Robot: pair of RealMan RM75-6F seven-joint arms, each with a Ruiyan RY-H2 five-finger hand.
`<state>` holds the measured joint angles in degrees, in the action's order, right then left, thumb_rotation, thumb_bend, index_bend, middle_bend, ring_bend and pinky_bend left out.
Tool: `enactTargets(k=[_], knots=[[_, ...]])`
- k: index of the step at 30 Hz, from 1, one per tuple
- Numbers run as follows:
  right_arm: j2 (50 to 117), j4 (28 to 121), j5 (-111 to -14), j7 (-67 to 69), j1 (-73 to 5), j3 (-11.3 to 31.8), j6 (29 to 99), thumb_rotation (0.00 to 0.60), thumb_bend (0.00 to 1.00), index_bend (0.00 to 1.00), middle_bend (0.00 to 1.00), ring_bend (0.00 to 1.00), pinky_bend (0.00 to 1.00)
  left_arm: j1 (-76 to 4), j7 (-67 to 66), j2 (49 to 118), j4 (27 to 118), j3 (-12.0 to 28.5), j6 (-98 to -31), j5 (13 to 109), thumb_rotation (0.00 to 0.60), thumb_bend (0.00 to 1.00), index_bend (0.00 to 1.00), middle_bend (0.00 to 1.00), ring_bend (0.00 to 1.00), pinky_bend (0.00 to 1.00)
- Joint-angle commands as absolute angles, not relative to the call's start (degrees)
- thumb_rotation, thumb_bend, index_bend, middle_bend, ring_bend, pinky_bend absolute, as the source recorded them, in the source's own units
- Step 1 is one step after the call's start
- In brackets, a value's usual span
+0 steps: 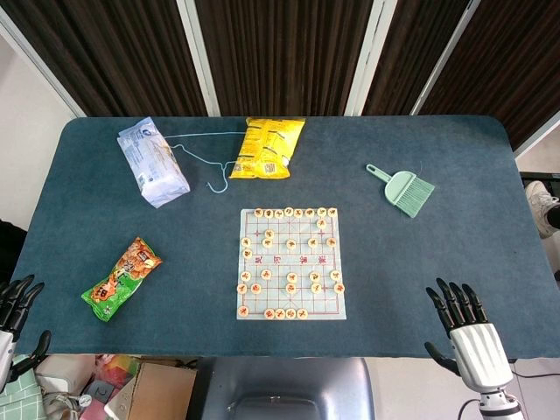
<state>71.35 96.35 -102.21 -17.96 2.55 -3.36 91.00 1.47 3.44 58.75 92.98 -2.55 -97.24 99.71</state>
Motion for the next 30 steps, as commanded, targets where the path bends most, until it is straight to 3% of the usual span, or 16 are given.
enactTargets(k=[1, 7, 10, 15, 21, 24, 30], knots=[[71.51, 96.26, -102.35, -17.85, 2.35, -3.30, 90.85, 0.600, 0.32, 0.00, 0.00, 0.00, 0.00, 1.44, 3.53, 58.73, 92.98, -2.52, -97.20, 99.66, 0.600, 0.44, 0.00, 0.00, 0.00, 0.07], [71.86, 95.75, -103.05, -17.58, 1.63, -3.49, 89.92, 0.600, 0.32, 0.00, 0.00, 0.00, 0.00, 1.21, 3.65, 58.74, 92.96, -2.47, -96.74, 99.48, 0.600, 0.44, 0.00, 0.00, 0.00, 0.07], [73.16, 95.94, -106.99, -16.73, -2.73, -2.62, 86.26, 0.600, 0.32, 0.00, 0.00, 0.00, 0.00, 0.87, 4.03, 58.72, 93.04, -2.43, -96.40, 99.65, 0.600, 0.44, 0.00, 0.00, 0.00, 0.07], [75.11, 99.90, -108.57, -20.47, -12.06, 0.46, 73.75, 0.600, 0.32, 0.15, 0.00, 0.00, 0.00, 0.57, 4.28, 58.92, 92.80, -2.38, -96.14, 99.78, 0.600, 0.44, 0.00, 0.00, 0.00, 0.07], [80.64, 103.82, -96.32, -25.49, -23.20, 8.08, 55.52, 0.600, 0.34, 0.32, 0.00, 0.00, 0.00, 0.43, 5.19, 58.80, 92.45, -2.34, -96.00, 99.51, 0.600, 0.44, 0.00, 0.00, 0.00, 0.07], [86.55, 101.44, -91.05, -28.72, -27.27, 11.36, 51.84, 0.600, 0.37, 0.39, 0.00, 0.00, 0.00, 0.20, 5.09, 58.83, 92.15, -2.33, -95.64, 99.49, 0.600, 0.44, 0.00, 0.00, 0.00, 0.07], [96.11, 96.01, -84.05, -32.16, -33.92, 13.57, 47.18, 0.600, 0.41, 0.47, 0.00, 0.00, 0.00, 0.38, 5.25, 58.66, 92.13, -2.51, -96.17, 99.83, 0.600, 0.44, 0.00, 0.00, 0.00, 0.07]])
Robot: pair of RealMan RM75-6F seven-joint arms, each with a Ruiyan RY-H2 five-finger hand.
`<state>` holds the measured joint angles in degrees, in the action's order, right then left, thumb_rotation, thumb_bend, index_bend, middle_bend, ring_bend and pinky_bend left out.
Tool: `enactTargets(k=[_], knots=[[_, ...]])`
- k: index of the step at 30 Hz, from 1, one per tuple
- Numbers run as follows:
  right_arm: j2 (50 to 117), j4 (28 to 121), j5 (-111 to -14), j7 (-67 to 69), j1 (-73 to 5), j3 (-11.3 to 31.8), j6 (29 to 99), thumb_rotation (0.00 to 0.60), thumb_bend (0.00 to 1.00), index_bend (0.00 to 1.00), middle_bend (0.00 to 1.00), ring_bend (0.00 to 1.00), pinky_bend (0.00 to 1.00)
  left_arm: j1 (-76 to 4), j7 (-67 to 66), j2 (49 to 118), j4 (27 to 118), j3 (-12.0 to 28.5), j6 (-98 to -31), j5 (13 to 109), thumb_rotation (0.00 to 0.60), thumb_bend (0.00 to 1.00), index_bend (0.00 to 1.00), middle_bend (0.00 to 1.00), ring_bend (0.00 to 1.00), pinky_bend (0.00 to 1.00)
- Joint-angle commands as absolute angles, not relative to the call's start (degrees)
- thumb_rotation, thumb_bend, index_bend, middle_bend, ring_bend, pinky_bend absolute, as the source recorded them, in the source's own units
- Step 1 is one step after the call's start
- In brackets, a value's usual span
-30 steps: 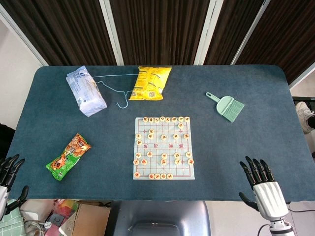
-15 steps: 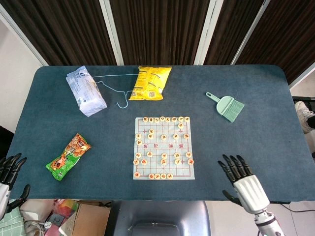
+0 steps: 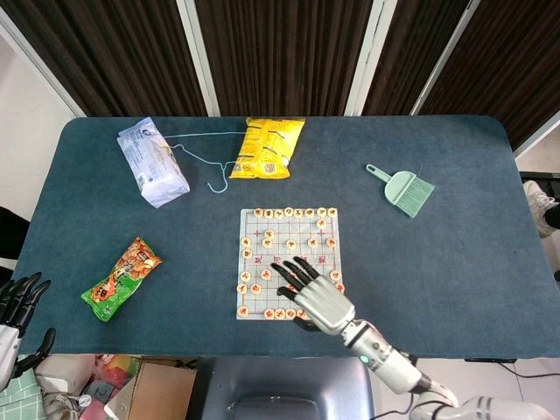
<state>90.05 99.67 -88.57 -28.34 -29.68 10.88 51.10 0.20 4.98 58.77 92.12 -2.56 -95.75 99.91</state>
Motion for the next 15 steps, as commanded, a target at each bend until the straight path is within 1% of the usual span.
enactTargets(k=[1, 8, 15], knots=[[97.79, 94.76, -82.62, -33.08, -35.03, 13.91, 46.62, 0.600, 0.41, 0.47, 0.00, 0.00, 0.00, 0.51, 5.69, 58.57, 92.10, -2.46, -96.47, 99.69, 0.600, 0.44, 0.00, 0.00, 0.00, 0.07], [105.72, 88.01, -75.17, -35.89, -39.37, 14.37, 45.63, 0.600, 0.44, 0.49, 0.00, 0.00, 0.00, 1.01, 7.70, 58.22, 91.48, -2.09, -97.79, 99.05, 0.600, 0.43, 0.00, 0.00, 0.00, 0.07], [108.60, 85.29, -71.90, -38.41, -41.34, 12.80, 47.01, 0.600, 0.44, 0.49, 0.00, 0.00, 0.00, 1.22, 8.35, 58.11, 91.23, -2.30, -98.36, 99.57, 0.600, 0.42, 0.00, 0.00, 0.00, 0.07]])
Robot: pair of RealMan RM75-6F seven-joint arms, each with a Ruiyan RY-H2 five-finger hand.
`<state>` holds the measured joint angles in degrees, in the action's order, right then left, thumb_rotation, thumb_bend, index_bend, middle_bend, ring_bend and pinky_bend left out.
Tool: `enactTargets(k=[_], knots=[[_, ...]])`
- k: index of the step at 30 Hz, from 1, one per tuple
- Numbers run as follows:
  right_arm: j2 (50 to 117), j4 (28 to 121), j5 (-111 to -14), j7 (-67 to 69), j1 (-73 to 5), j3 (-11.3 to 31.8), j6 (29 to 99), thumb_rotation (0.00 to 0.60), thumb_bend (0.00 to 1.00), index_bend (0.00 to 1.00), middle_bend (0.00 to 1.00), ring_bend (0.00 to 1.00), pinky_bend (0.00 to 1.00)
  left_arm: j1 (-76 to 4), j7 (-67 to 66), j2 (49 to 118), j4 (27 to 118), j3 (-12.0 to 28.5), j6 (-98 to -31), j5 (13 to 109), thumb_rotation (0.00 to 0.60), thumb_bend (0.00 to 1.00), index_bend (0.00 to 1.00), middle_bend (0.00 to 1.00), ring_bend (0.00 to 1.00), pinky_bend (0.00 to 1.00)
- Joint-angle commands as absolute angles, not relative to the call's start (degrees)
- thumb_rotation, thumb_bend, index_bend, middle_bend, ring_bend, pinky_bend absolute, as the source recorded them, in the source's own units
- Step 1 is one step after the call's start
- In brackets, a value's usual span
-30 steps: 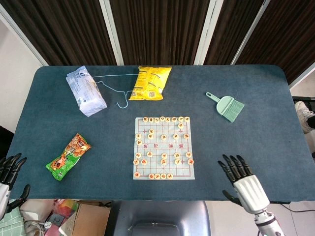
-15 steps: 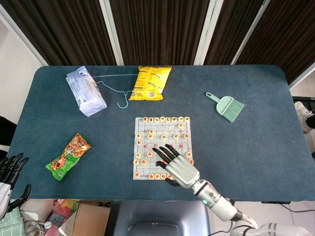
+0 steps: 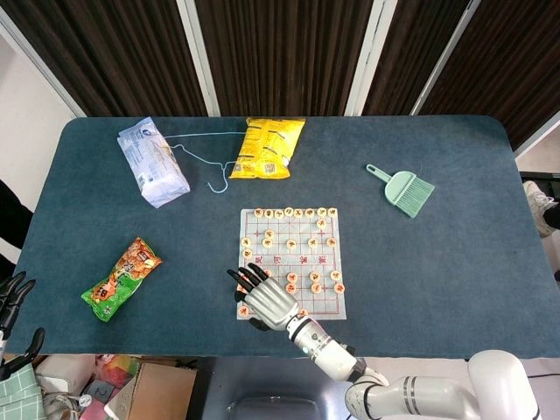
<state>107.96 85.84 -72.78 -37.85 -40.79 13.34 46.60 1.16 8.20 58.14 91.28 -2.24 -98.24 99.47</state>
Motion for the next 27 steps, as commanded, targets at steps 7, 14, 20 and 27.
enactTargets(k=[7, 14, 20, 27], knots=[[109.88, 83.62, -68.96, -40.09, -43.00, 11.58, 47.49, 0.600, 0.44, 0.49, 0.00, 0.00, 0.00, 1.31, 8.52, 58.07, 91.14, -2.32, -98.51, 99.62, 0.600, 0.42, 0.00, 0.00, 0.00, 0.07], [111.35, 81.55, -66.15, -41.81, -44.71, 11.27, 48.29, 0.600, 0.44, 0.51, 0.00, 0.00, 0.00, 1.45, 8.48, 58.07, 91.11, -2.40, -98.85, 99.94, 0.600, 0.42, 0.00, 0.00, 0.00, 0.07], [112.57, 80.18, -64.64, -42.87, -45.99, 10.70, 49.10, 0.600, 0.45, 0.52, 0.00, 0.00, 0.00, 1.66, 9.14, 57.92, 90.91, -2.47, -99.37, 100.11, 0.600, 0.42, 0.00, 0.00, 0.00, 0.07], [113.68, 79.24, -63.43, -44.04, -46.92, 9.93, 50.19, 0.600, 0.47, 0.55, 0.01, 0.00, 0.00, 1.96, 9.98, 57.74, 90.58, -2.42, -100.08, 100.13, 0.600, 0.42, 0.00, 0.00, 0.00, 0.07]])
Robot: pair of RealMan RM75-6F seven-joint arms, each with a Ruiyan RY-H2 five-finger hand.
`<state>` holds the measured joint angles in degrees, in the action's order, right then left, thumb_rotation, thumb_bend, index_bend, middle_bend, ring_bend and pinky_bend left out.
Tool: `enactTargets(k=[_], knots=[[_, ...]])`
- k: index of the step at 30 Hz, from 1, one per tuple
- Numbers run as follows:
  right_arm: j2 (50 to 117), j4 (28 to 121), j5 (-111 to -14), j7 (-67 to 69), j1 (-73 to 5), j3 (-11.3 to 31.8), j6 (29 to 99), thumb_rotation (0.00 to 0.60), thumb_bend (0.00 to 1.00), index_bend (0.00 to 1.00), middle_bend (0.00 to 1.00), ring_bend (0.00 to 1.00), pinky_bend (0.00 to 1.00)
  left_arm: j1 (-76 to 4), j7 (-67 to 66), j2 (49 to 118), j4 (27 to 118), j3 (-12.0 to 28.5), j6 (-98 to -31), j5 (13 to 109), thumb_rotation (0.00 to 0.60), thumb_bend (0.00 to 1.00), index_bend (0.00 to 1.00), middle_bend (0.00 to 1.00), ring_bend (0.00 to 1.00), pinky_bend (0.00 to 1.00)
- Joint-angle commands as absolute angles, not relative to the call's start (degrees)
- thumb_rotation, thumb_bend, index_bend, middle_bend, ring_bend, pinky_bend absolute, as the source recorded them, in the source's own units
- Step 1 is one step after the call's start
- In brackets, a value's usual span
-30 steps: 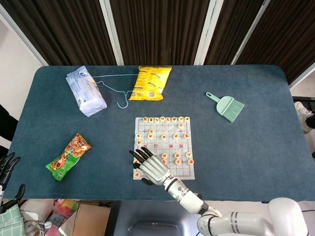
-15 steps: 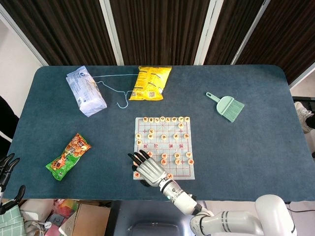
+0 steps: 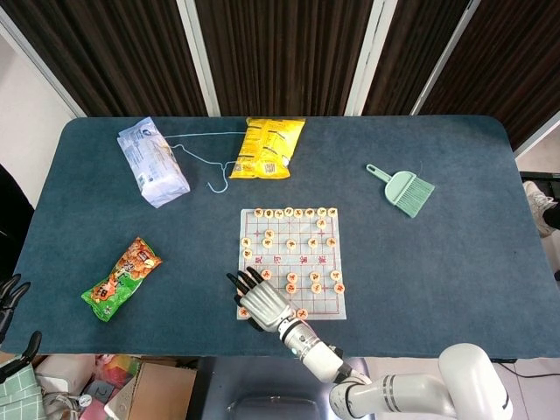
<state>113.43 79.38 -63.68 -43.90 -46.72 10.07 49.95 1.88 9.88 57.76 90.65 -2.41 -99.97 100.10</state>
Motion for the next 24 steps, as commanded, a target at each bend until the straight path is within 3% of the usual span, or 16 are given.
enactTargets(k=[1, 24], knots=[[113.82, 79.19, -63.35, -44.04, -47.02, 9.87, 50.31, 0.600, 0.47, 0.56, 0.01, 0.00, 0.00, 2.00, 9.99, 57.74, 90.53, -2.44, -100.15, 100.16, 0.600, 0.42, 0.00, 0.00, 0.00, 0.07], [110.67, 82.32, -63.40, -45.29, -46.80, 7.08, 54.18, 0.600, 0.47, 0.60, 0.04, 0.00, 0.00, 1.75, 8.18, 58.16, 90.91, -2.54, -99.23, 100.38, 0.600, 0.42, 0.00, 0.00, 0.00, 0.07]])
